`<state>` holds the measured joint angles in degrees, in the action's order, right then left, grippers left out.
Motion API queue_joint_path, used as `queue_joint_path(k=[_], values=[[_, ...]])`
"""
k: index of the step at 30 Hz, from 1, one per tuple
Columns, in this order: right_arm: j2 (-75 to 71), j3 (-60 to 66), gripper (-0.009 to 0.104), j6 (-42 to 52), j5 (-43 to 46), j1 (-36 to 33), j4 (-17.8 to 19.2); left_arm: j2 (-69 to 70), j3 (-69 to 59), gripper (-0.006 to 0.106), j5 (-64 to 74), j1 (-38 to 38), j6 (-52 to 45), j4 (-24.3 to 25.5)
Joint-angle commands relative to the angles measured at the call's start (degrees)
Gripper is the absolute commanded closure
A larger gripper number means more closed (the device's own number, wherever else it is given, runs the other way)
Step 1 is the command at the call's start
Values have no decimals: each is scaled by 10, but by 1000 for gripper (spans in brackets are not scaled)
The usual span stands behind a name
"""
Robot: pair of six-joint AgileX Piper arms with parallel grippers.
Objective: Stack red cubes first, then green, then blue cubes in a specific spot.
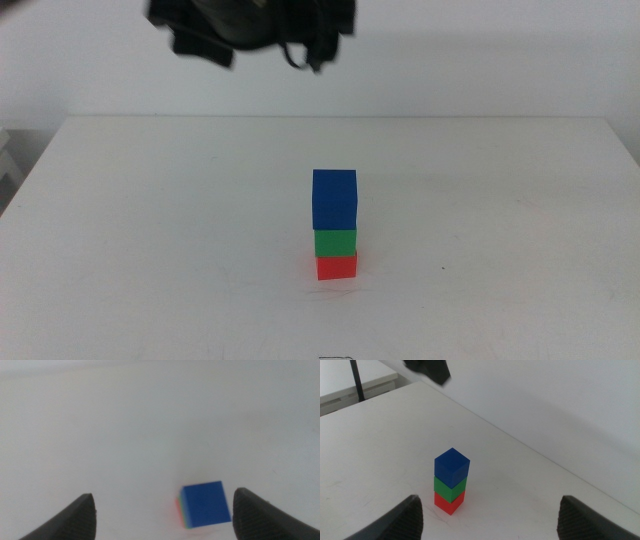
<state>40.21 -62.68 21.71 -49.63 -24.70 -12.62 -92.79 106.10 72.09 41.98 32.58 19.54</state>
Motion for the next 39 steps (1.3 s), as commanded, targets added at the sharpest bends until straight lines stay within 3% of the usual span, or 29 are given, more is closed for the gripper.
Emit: queue_joint_path(k=[1, 5, 10, 16, 39], values=[[2, -13, 22, 7, 39, 3, -1, 51, 16, 7, 35, -1, -28, 35], [2, -13, 22, 7, 39, 3, -1, 96, 8, 7, 35, -42, -102, 20], [2, -13, 22, 7, 39, 3, -2, 198, -58, 7, -4, -175, -212, -46], [2, -13, 22, 7, 39, 3, -1, 306, -124, 7, -69, -301, -257, -72], [2, -13, 22, 7, 39, 3, -1, 433, -138, 7, -67, -312, -258, -66]])
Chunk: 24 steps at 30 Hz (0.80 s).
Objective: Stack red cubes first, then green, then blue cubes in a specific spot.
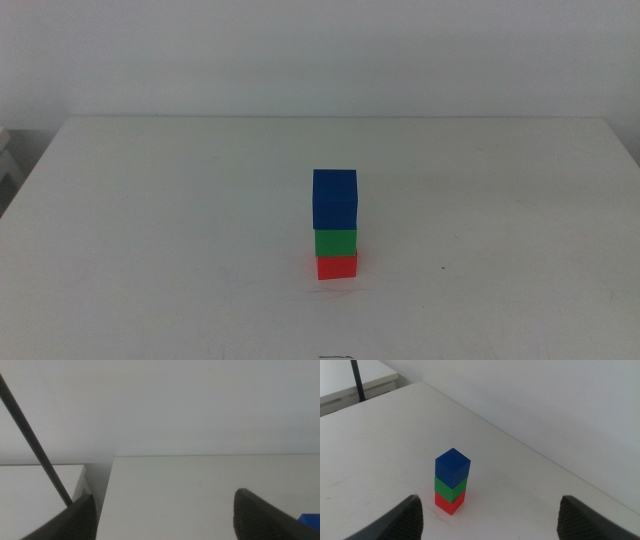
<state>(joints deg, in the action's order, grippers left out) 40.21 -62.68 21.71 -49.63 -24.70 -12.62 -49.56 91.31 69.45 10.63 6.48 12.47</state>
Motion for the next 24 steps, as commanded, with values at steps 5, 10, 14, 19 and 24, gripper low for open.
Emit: queue_joint_path(k=[5, 10, 14, 19, 24], values=[[2, -7, 22, 7, 48, 5, 16, 0, 10, 7, -43, 1, 3, -34], [1, 37, 22, 7, 146, 9, 97, 6, -27, 7, -99, 1, 3, -57], [1, 100, 22, 7, 245, 35, 97, 21, -111, 7, -207, 1, 3, -57], [-3, 176, 22, 7, 325, 101, 46, 48, -237, 7, -363, 1, 3, -93], [-59, 257, 22, 7, 336, 174, 40, 80, -392, 7, -533, 1, 3, -102]])
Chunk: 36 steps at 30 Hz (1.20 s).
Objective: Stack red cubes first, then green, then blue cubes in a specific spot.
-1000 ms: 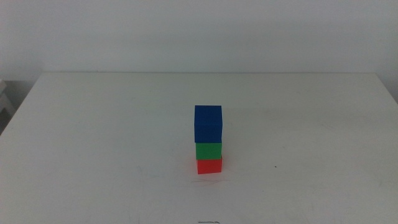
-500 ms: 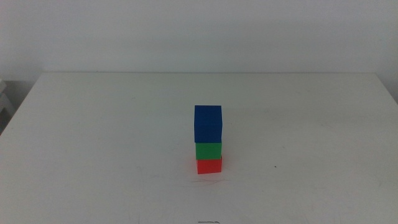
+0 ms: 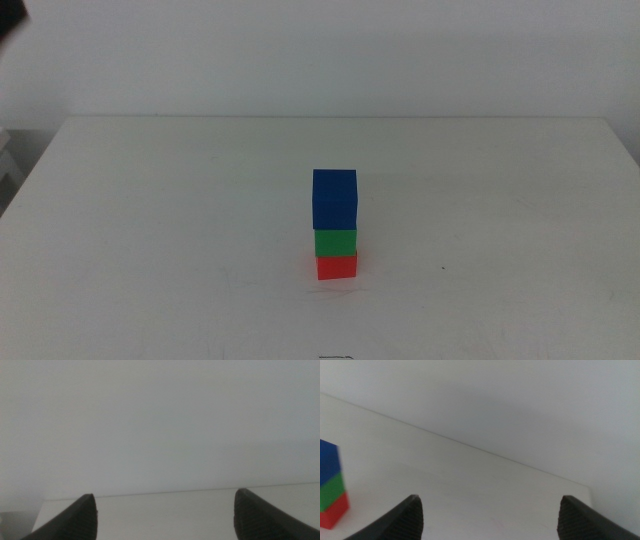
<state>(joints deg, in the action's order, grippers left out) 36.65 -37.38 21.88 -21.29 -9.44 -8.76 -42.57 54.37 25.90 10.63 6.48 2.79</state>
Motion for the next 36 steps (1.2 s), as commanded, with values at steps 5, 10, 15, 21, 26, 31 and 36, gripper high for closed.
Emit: queue_joint_path(k=[5, 10, 15, 21, 26, 31, 36], values=[[-128, 107, 22, 5, 108, 54, 6, 74, -173, 7, -237, 1, 3, -5], [-226, 221, 22, 5, 162, 73, 6, 193, -335, 7, -244, -9, 3, -5], [-304, 302, 22, 5, 161, 84, 6, 316, -449, 7, -244, -59, 3, -3], [-366, 357, 22, 5, 163, 85, 5, 420, -539, 7, -249, -79, 3, -8], [-384, 381, 22, 5, 164, 85, -1, 445, -559, 7, -236, -79, 3, -8], [-385, 380, 22, 5, 176, 85, -1, 445, -559, 7, -238, -79, 3, -8], [-385, 380, 22, 5, 176, 85, 1, 445, -559, 7, -234, -79, 3, -5]])
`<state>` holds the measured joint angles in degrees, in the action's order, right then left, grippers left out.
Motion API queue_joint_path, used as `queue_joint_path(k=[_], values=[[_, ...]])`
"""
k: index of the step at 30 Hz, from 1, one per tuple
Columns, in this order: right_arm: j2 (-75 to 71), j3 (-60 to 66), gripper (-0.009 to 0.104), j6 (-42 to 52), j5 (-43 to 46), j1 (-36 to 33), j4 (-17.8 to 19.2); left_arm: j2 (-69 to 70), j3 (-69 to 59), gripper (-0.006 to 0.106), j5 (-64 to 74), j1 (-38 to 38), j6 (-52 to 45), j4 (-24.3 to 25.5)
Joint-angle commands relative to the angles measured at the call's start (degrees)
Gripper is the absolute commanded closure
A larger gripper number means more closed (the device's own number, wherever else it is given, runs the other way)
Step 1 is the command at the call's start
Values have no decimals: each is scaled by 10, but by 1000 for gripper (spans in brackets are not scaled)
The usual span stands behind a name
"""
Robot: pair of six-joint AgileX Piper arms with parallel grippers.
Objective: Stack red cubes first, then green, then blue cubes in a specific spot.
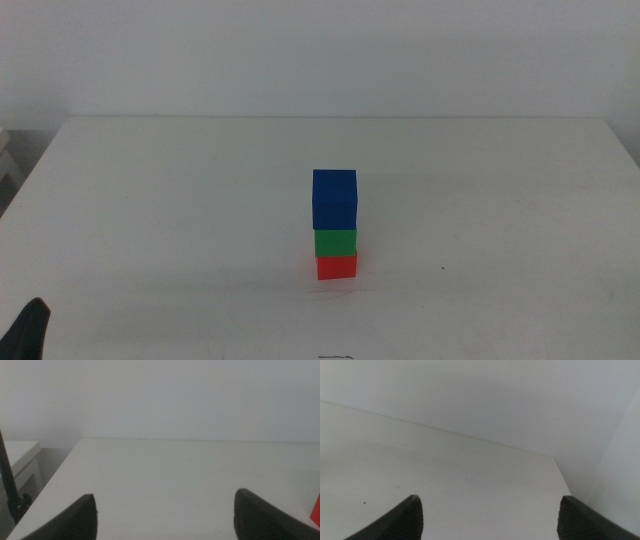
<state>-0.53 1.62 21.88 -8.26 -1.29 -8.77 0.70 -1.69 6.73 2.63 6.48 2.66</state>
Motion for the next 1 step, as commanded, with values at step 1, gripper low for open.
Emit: queue_joint_path(k=[1], values=[[-13, -10, 22, 5, 45, 4, 2, 12, 2, 7, -42, 1, 3, -4]])
